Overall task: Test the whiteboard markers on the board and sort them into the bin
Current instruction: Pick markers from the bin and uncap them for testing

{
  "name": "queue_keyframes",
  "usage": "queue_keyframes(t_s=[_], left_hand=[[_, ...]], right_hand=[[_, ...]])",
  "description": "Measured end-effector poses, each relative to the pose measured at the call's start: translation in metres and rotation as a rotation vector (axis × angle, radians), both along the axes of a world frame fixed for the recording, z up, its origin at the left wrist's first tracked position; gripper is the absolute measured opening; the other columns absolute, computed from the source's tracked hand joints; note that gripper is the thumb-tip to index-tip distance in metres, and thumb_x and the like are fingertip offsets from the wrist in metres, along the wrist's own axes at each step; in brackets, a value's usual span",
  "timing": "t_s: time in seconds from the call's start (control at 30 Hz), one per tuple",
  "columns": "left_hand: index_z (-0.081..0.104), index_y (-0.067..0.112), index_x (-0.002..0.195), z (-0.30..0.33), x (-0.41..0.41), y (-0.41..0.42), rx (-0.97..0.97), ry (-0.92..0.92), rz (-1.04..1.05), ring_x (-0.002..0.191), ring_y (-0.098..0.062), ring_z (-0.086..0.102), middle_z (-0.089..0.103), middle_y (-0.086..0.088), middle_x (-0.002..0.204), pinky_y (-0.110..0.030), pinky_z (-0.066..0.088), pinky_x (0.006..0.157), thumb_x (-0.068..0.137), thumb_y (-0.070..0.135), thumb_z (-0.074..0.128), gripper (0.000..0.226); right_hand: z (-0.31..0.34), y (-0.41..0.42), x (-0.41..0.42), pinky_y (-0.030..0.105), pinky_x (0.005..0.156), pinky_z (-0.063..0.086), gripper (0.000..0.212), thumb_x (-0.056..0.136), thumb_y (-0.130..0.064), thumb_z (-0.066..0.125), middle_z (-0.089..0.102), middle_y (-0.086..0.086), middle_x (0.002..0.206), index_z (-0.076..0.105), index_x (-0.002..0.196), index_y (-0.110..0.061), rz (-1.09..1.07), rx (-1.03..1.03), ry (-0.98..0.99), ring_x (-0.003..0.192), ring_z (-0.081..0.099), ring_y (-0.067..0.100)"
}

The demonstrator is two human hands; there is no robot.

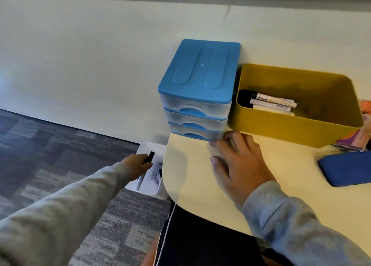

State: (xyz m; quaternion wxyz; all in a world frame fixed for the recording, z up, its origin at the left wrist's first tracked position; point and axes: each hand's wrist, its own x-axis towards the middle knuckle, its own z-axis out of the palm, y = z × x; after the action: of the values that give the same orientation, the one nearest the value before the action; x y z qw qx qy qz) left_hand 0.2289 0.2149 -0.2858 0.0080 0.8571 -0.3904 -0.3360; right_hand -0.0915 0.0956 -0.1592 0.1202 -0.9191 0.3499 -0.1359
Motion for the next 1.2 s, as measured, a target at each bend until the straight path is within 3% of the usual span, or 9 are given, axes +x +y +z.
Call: queue_keyframes(t_s=[0.1,0.17,0.27,0.43,0.57,0.8,1.0,1.13,1.2], left_hand=[[0.055,0.014,0.124,-0.015,-0.01,-0.019,0.149,-0.113,-0.09,0.108,-0.035,0.063,0.064,-0.018,0.124,-0.033,0.045,0.082,0.103,0.036,0.041,0.035],[0.048,0.011,0.132,-0.02,-0.019,-0.03,0.235,-0.157,-0.103,0.116,-0.037,0.059,0.06,-0.02,0.129,-0.034,0.044,0.085,0.104,0.029,0.036,0.036],[0.045,0.011,0.131,-0.03,-0.017,-0.037,0.282,-0.173,-0.062,0.115,-0.037,0.06,0.062,-0.019,0.124,-0.035,0.045,0.082,0.099,0.02,0.039,0.034],[0.042,0.014,0.134,-0.037,-0.007,-0.036,0.223,-0.144,0.097,0.112,-0.036,0.061,0.059,-0.017,0.128,-0.038,0.046,0.083,0.099,0.041,0.044,0.044],[0.032,0.014,0.142,-0.041,-0.008,-0.029,0.333,-0.126,0.05,0.12,-0.034,0.057,0.055,-0.014,0.135,-0.04,0.047,0.091,0.09,0.049,0.059,0.068],[0.042,0.015,0.141,-0.023,-0.016,-0.035,0.393,-0.137,-0.068,0.125,-0.031,0.054,0.054,-0.011,0.139,-0.038,0.045,0.098,0.094,0.044,0.055,0.056],[0.055,0.023,0.133,0.029,-0.027,-0.04,0.338,-0.172,-0.278,0.119,-0.026,0.058,0.06,-0.005,0.134,-0.034,0.048,0.097,0.094,0.047,0.049,0.046],[0.06,0.03,0.112,0.07,-0.037,-0.036,0.23,-0.202,-0.461,0.097,-0.024,0.065,0.066,0.0,0.118,-0.037,0.055,0.087,0.071,0.064,0.032,0.061],[0.063,0.026,0.107,0.11,-0.055,-0.034,0.241,-0.265,-0.542,0.091,-0.025,0.068,0.068,-0.003,0.109,-0.035,0.055,0.081,0.08,0.06,0.035,0.052]], right_hand=[[0.001,0.001,-0.001,0.04,0.092,0.044,0.035,0.094,-0.043,0.048,0.047,-0.002,0.128,0.056,0.126,-0.031,-0.013,0.02,0.008,0.115,0.044,0.023],[0.0,0.001,-0.001,0.038,0.092,0.043,0.036,0.094,-0.043,0.048,0.045,-0.004,0.129,0.055,0.128,-0.033,-0.011,0.023,0.01,0.116,0.043,0.021],[-0.002,0.0,0.0,0.038,0.091,0.043,0.035,0.094,-0.043,0.05,0.046,-0.004,0.13,0.054,0.127,-0.033,-0.01,0.011,0.004,0.116,0.043,0.021],[-0.004,0.0,0.0,0.039,0.089,0.043,0.035,0.092,-0.041,0.053,0.048,-0.004,0.128,0.057,0.125,-0.032,-0.001,0.004,-0.028,0.115,0.044,0.022],[-0.003,-0.001,0.0,0.041,0.09,0.043,0.036,0.092,-0.042,0.05,0.048,-0.004,0.129,0.058,0.126,-0.031,0.0,0.009,-0.014,0.116,0.044,0.023],[-0.003,0.0,-0.001,0.04,0.09,0.043,0.035,0.093,-0.042,0.05,0.047,-0.005,0.13,0.058,0.125,-0.032,-0.002,0.012,-0.03,0.115,0.044,0.022],[-0.002,-0.002,-0.003,0.04,0.088,0.043,0.038,0.093,-0.043,0.045,0.05,-0.001,0.127,0.061,0.123,-0.028,0.022,-0.002,-0.063,0.113,0.046,0.025],[-0.004,-0.005,-0.004,0.04,0.092,0.044,0.039,0.091,-0.043,0.046,0.05,-0.001,0.124,0.064,0.121,-0.027,0.047,0.04,-0.109,0.114,0.047,0.025],[-0.004,-0.008,-0.006,0.041,0.093,0.046,0.037,0.088,-0.041,0.05,0.052,-0.002,0.121,0.067,0.118,-0.026,0.064,0.076,-0.161,0.113,0.048,0.024]])
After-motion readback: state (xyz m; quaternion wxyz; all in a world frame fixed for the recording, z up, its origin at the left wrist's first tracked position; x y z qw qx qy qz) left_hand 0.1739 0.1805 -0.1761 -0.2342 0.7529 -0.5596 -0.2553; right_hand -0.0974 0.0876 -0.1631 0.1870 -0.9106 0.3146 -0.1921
